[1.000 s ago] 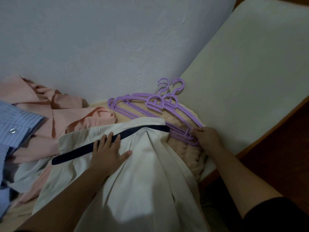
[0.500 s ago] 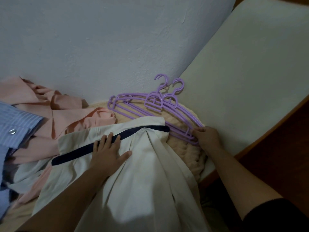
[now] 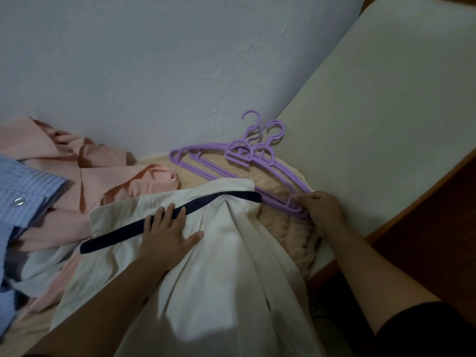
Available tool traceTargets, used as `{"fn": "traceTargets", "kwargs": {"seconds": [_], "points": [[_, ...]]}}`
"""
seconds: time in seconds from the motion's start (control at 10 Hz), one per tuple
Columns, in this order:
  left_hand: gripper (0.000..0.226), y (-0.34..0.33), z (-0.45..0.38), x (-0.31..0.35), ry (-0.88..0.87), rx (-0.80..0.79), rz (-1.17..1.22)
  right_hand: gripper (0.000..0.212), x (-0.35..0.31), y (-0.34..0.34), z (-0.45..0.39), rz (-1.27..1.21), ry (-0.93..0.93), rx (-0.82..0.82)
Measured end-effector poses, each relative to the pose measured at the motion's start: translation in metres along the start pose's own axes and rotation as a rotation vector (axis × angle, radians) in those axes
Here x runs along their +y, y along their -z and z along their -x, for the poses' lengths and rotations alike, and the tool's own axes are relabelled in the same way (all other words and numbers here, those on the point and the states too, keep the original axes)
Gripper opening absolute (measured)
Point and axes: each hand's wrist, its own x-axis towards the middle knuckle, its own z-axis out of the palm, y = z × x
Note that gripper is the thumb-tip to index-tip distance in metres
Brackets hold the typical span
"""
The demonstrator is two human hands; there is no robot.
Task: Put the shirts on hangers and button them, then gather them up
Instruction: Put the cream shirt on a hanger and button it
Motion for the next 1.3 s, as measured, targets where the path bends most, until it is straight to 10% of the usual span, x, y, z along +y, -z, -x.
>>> {"fn": "traceTargets", "kwargs": {"seconds": [0.2, 0.5, 1.0, 1.3], "points": [[0.106, 0.000, 0.000, 0.001, -0.003, 0.011, 0.009, 0.010, -0.005, -0.002, -0.002, -0.280, -0.314, -0.131], [0.106, 0.002, 0.000, 0.002, 0.002, -0.010, 0.000, 0.036, -0.007, 0.000, 0.009, -0.466, -0.282, -0.489], [0.108, 0.002, 0.001, 0.002, 0.003, -0.015, -0.007, 0.017, -0.005, -0.003, 0.014, 0.003, -0.056, -0.277], [0.108, 0.002, 0.001, 0.002, 0.005, -0.027, -0.013, 0.102, -0.006, -0.010, 0.024, 0.536, 0.230, -0.321]]}}
